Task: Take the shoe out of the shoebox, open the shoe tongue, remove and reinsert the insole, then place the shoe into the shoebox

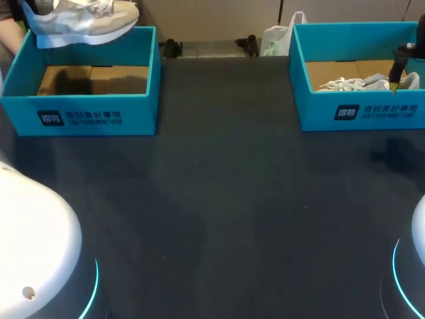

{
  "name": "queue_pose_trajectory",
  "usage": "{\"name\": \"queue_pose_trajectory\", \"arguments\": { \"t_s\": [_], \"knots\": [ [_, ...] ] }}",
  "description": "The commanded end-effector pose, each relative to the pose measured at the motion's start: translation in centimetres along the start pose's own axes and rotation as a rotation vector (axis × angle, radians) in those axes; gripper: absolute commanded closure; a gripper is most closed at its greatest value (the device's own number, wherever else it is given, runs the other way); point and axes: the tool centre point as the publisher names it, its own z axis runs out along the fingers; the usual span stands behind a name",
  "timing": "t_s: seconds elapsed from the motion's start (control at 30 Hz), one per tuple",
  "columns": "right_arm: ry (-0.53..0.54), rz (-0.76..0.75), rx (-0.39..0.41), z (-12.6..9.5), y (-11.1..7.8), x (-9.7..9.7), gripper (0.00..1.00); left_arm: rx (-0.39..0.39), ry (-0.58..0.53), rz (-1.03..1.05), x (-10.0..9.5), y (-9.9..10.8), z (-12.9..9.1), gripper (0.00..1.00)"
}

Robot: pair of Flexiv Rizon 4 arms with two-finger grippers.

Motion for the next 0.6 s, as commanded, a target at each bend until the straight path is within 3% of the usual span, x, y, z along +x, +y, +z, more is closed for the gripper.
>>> {"name": "queue_pose_trajectory", "arguments": {
  "t_s": [0.03,0.13,0.3,0.6],
  "knots": [
    [0.000,0.001,-0.002,0.0,-0.1,0.0,0.00,-0.174,-0.001,0.000,0.0,-2.8,0.0,1.00],
    [0.000,0.001,-0.002,0.0,-0.1,0.0,0.00,-0.144,-0.030,0.069,0.2,-4.6,-1.4,1.00],
    [0.000,0.001,-0.002,0.0,-0.1,0.0,0.00,-0.283,0.032,0.054,-0.4,-9.7,-3.3,1.00],
    [0.000,0.001,-0.002,0.0,-0.1,0.0,0.00,-0.345,0.050,0.030,-1.4,-17.4,-5.3,1.00]
  ]
}}
